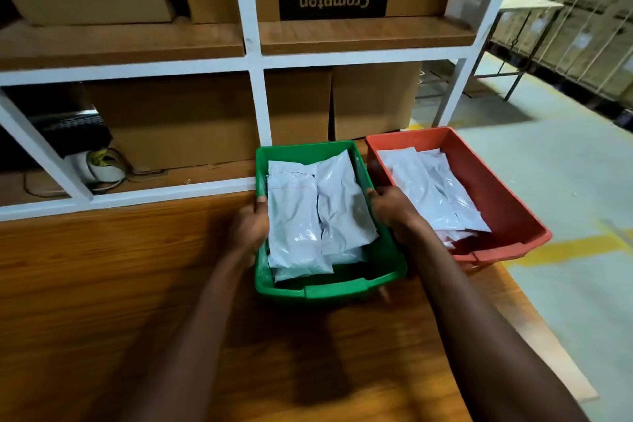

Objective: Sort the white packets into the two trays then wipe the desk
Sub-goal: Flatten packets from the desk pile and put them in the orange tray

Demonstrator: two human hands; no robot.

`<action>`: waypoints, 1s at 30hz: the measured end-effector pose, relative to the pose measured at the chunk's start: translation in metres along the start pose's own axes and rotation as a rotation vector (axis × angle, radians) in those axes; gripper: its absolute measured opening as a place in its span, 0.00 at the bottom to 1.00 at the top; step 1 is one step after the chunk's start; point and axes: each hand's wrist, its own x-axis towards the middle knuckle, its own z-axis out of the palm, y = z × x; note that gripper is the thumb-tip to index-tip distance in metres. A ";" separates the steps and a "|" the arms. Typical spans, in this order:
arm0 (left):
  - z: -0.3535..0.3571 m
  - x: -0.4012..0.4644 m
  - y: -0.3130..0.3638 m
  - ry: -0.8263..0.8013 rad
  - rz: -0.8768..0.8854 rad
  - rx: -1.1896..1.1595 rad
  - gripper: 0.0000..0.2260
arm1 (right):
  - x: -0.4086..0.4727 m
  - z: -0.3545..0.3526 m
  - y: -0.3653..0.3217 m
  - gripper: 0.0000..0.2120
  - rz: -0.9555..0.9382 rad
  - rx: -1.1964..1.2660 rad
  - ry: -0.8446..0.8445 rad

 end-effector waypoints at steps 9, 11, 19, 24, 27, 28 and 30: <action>0.022 0.005 0.004 -0.074 -0.048 -0.068 0.23 | -0.009 -0.018 -0.009 0.18 -0.039 -0.096 0.034; 0.025 0.004 0.005 -0.077 -0.041 -0.100 0.22 | -0.021 -0.022 -0.011 0.18 -0.115 -0.127 0.071; 0.002 -0.079 -0.009 -0.020 0.334 0.000 0.28 | -0.094 -0.013 0.004 0.22 -0.544 -0.202 0.338; -0.034 -0.152 -0.062 0.158 0.601 0.262 0.23 | -0.173 0.038 0.021 0.13 -0.937 -0.116 0.515; -0.056 -0.177 -0.097 0.263 0.645 0.340 0.20 | -0.216 0.081 0.024 0.14 -1.020 -0.051 0.386; -0.066 -0.185 -0.107 0.286 0.651 0.369 0.20 | -0.228 0.097 0.023 0.15 -1.031 -0.043 0.337; -0.094 -0.199 -0.132 0.317 0.643 0.429 0.20 | -0.250 0.131 0.021 0.16 -1.039 -0.045 0.243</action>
